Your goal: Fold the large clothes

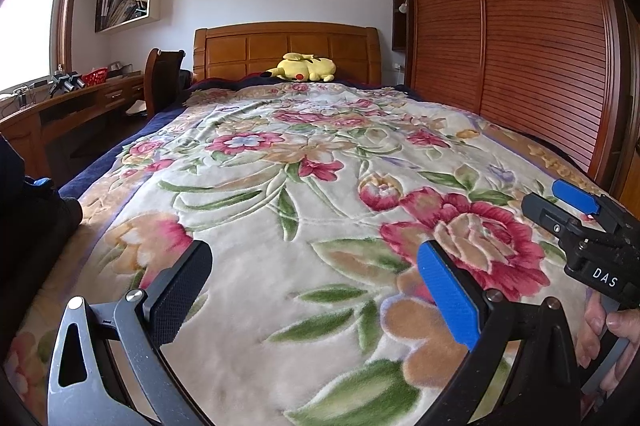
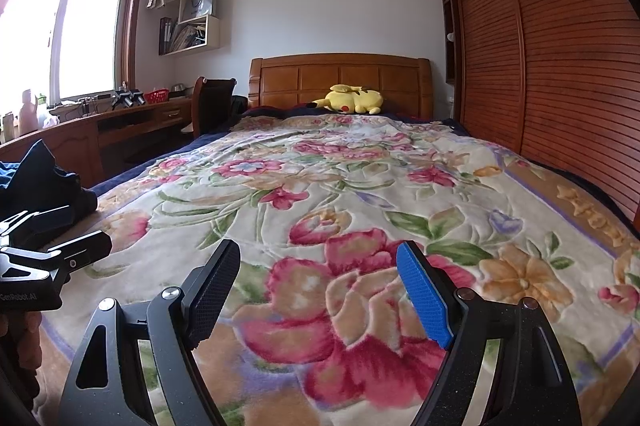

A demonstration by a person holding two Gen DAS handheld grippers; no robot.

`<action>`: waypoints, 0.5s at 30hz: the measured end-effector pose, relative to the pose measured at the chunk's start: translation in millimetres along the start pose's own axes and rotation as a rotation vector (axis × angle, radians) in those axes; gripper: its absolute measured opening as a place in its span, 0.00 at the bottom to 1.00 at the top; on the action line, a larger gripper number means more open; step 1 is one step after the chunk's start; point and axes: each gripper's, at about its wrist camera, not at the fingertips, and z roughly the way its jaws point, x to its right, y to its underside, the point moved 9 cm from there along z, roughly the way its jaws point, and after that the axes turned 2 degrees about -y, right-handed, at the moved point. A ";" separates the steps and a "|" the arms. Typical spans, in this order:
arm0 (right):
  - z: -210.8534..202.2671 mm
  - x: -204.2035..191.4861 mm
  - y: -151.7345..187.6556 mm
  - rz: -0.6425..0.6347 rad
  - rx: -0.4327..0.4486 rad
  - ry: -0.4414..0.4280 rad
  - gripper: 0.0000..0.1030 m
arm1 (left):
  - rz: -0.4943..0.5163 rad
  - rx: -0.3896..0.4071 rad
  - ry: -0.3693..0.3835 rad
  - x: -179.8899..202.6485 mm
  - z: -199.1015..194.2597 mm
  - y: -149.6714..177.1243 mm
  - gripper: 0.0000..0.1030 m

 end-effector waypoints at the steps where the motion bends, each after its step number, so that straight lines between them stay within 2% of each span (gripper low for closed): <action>1: 0.0 0.0 0.1 0.000 0.001 0.001 0.80 | -0.001 0.000 0.001 -0.1 -0.3 0.0 1.00; 15: 0.7 3.1 0.4 0.000 0.001 -0.004 0.80 | 0.001 0.000 0.003 -0.5 -0.2 0.0 1.00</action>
